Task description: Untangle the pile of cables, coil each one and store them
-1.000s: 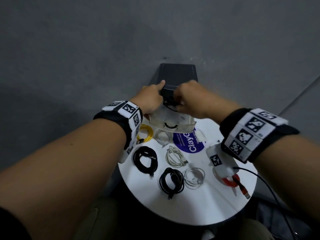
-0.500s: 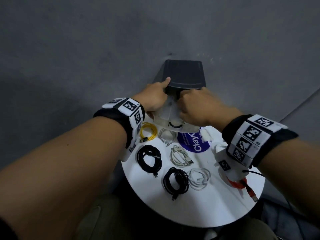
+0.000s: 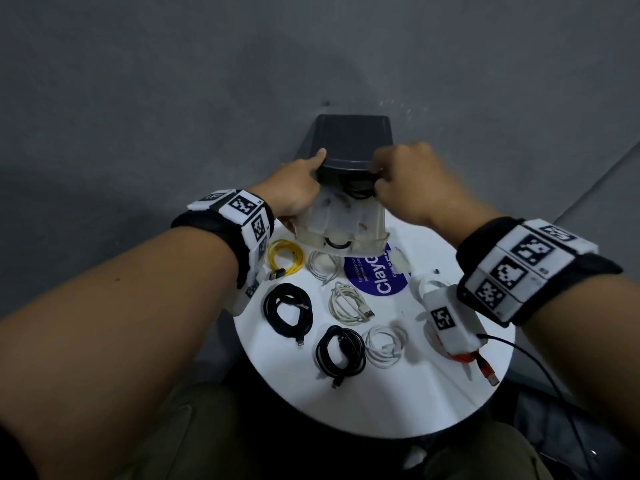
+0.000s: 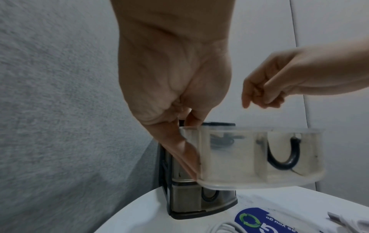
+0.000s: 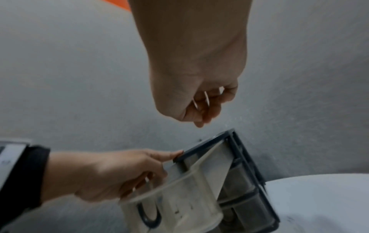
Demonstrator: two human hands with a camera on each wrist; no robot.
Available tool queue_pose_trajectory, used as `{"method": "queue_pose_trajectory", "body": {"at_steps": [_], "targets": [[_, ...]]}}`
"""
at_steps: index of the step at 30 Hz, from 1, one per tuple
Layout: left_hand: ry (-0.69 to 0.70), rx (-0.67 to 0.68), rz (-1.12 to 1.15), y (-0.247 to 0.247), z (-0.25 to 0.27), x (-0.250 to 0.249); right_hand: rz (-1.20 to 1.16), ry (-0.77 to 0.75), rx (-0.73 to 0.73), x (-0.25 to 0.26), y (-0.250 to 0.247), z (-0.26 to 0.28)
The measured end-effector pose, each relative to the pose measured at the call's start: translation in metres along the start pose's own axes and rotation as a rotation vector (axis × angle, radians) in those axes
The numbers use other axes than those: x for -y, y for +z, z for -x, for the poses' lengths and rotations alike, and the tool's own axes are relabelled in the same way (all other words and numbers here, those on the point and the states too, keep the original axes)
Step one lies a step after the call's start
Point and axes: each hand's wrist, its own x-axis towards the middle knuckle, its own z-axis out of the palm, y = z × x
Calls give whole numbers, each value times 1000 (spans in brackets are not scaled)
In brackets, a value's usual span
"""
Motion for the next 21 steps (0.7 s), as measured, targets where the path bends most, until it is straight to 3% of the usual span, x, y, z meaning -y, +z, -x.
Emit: {"method": "queue_pose_trajectory", "body": {"at_steps": [2, 4, 8, 10, 15, 21], "targets": [[-1, 6, 18, 1, 0, -1, -78, 118, -101, -13, -4, 7], [-2, 6, 20, 1, 0, -1, -74, 248, -34, -27, -5, 12], [-9, 16, 27, 2, 0, -2, 39, 235, 583, -42, 17, 31], [-17, 15, 15, 2, 2, -3, -60, 172, 750, -43, 36, 45], [-15, 8, -19, 0, 3, -5, -344, 106, 757, -38, 79, 60], [-22, 16, -29, 0, 3, -5, -214, 78, 743, -24, 99, 56]]}}
